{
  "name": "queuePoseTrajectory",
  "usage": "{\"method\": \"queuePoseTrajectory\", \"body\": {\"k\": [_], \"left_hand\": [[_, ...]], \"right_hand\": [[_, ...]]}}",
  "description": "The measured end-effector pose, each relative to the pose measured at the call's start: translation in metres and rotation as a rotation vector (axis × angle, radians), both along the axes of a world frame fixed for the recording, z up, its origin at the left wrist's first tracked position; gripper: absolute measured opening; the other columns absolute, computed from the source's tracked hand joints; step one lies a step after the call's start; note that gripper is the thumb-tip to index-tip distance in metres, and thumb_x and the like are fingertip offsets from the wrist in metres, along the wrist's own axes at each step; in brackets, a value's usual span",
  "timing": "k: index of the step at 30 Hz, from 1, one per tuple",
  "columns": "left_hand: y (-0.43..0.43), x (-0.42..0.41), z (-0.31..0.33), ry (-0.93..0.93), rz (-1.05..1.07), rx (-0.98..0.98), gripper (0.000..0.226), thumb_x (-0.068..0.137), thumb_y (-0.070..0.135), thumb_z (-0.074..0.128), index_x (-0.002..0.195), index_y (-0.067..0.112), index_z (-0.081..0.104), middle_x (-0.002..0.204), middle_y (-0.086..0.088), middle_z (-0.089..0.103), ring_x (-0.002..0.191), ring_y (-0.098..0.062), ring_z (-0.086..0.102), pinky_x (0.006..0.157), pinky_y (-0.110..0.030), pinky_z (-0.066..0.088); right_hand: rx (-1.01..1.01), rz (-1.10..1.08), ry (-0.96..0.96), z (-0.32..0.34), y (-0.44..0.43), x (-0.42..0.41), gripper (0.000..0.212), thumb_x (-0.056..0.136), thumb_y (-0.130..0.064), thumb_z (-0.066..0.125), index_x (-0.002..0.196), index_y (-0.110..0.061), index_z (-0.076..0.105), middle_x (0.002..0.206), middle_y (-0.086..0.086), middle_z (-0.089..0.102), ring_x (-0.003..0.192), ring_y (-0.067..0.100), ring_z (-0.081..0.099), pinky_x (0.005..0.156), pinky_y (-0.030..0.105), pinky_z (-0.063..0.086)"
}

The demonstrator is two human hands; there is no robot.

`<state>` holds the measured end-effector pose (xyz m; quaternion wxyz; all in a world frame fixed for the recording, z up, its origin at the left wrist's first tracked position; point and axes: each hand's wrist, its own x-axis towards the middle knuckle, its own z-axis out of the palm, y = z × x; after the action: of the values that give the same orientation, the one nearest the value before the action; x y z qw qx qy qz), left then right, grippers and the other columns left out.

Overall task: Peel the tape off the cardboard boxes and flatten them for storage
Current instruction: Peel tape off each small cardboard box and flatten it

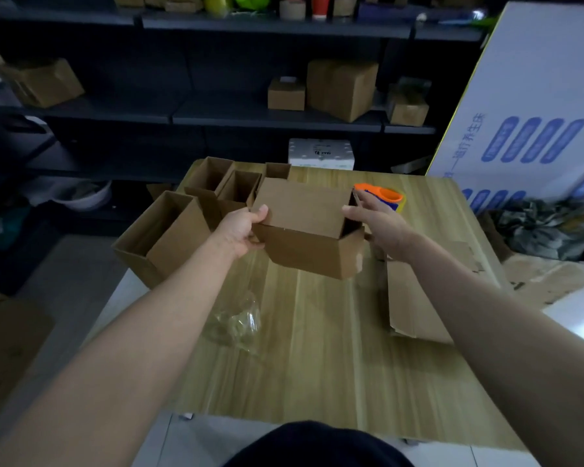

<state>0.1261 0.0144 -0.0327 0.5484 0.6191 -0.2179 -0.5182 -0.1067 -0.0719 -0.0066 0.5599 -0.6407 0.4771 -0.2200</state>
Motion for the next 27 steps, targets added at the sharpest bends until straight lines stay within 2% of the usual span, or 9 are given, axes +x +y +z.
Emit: {"method": "queuePoseTrajectory", "body": {"k": [3, 5, 7, 10, 13, 18, 22, 25, 27], "left_hand": [[-0.001, 0.000, 0.007, -0.042, -0.015, -0.018, 0.015, 0.095, 0.023, 0.055, 0.101, 0.011, 0.062, 0.106, -0.008, 0.066, 0.101, -0.021, 0.062, 0.082, -0.031, 0.051], [-0.001, -0.002, 0.010, -0.052, -0.030, -0.022, 0.015, 0.096, 0.023, 0.053, 0.100, 0.013, 0.062, 0.103, -0.006, 0.067, 0.097, -0.018, 0.062, 0.081, -0.028, 0.050], [-0.005, -0.003, 0.006, -0.100, -0.026, 0.005, 0.018, 0.096, 0.026, 0.052, 0.103, 0.013, 0.062, 0.104, -0.005, 0.066, 0.098, -0.019, 0.062, 0.076, -0.027, 0.049], [-0.014, -0.011, -0.001, -0.344, -0.024, 0.132, 0.033, 0.093, 0.034, 0.055, 0.117, 0.011, 0.059, 0.116, -0.007, 0.063, 0.106, -0.023, 0.059, 0.088, -0.035, 0.049], [-0.024, -0.029, 0.004, -0.697, -0.088, 0.131, 0.053, 0.089, 0.039, 0.061, 0.132, 0.012, 0.048, 0.136, -0.008, 0.048, 0.121, -0.027, 0.051, 0.100, -0.040, 0.044], [-0.037, -0.069, 0.048, -0.838, -0.286, -0.073, 0.047, 0.079, 0.050, 0.068, 0.109, 0.014, 0.062, 0.102, 0.001, 0.061, 0.095, -0.015, 0.056, 0.080, -0.030, 0.043], [-0.040, -0.085, 0.053, -1.126, -0.482, 0.070, 0.057, 0.066, 0.034, 0.081, 0.113, 0.018, 0.054, 0.107, -0.001, 0.059, 0.093, -0.020, 0.057, 0.081, -0.038, 0.051], [-0.039, -0.092, 0.044, -1.446, -0.456, 0.119, 0.063, 0.065, 0.036, 0.082, 0.115, 0.016, 0.050, 0.110, -0.006, 0.056, 0.096, -0.026, 0.059, 0.083, -0.043, 0.051], [-0.036, -0.091, 0.040, -1.529, -0.398, 0.075, 0.056, 0.072, 0.034, 0.077, 0.116, 0.012, 0.051, 0.113, -0.009, 0.056, 0.097, -0.028, 0.059, 0.081, -0.041, 0.051]], "right_hand": [[-0.092, -0.065, 0.080, 0.000, -0.003, -0.010, 0.052, 0.088, -0.037, 0.063, 0.137, -0.028, 0.049, 0.121, -0.002, 0.063, 0.106, 0.016, 0.061, 0.091, 0.034, 0.050], [-0.174, -0.111, 0.100, 0.005, 0.000, -0.016, 0.031, 0.095, -0.036, 0.055, 0.120, -0.020, 0.063, 0.095, -0.002, 0.067, 0.083, 0.010, 0.063, 0.077, 0.021, 0.053], [-0.292, -0.172, 0.160, 0.011, 0.001, -0.020, 0.031, 0.097, -0.035, 0.051, 0.096, -0.008, 0.068, 0.071, 0.002, 0.057, 0.058, 0.008, 0.051, 0.050, 0.010, 0.040], [-0.424, -0.203, 0.278, 0.015, 0.001, -0.020, 0.042, 0.097, -0.035, 0.050, 0.075, 0.000, 0.061, 0.056, 0.002, 0.042, 0.050, 0.014, 0.037, 0.046, 0.026, 0.029], [-0.518, -0.210, 0.370, 0.018, 0.004, -0.014, 0.044, 0.095, -0.033, 0.052, 0.063, -0.004, 0.052, 0.051, 0.002, 0.037, 0.048, 0.016, 0.034, 0.047, 0.030, 0.025], [-0.656, -0.115, 0.498, 0.020, 0.008, -0.003, 0.050, 0.097, -0.034, 0.049, 0.053, -0.011, 0.044, 0.053, 0.002, 0.040, 0.051, 0.017, 0.037, 0.049, 0.031, 0.026], [-0.730, -0.033, 0.568, 0.022, 0.011, 0.003, 0.046, 0.100, -0.033, 0.045, 0.055, -0.021, 0.042, 0.055, -0.004, 0.041, 0.052, 0.014, 0.040, 0.046, 0.026, 0.028], [-0.759, 0.027, 0.591, 0.023, 0.014, 0.010, 0.044, 0.100, -0.033, 0.043, 0.059, -0.018, 0.047, 0.057, -0.003, 0.044, 0.053, 0.014, 0.044, 0.048, 0.024, 0.032], [-0.769, 0.061, 0.573, 0.023, 0.017, 0.014, 0.044, 0.101, -0.030, 0.043, 0.060, -0.016, 0.046, 0.057, -0.004, 0.044, 0.051, 0.009, 0.041, 0.046, 0.021, 0.027]]}}
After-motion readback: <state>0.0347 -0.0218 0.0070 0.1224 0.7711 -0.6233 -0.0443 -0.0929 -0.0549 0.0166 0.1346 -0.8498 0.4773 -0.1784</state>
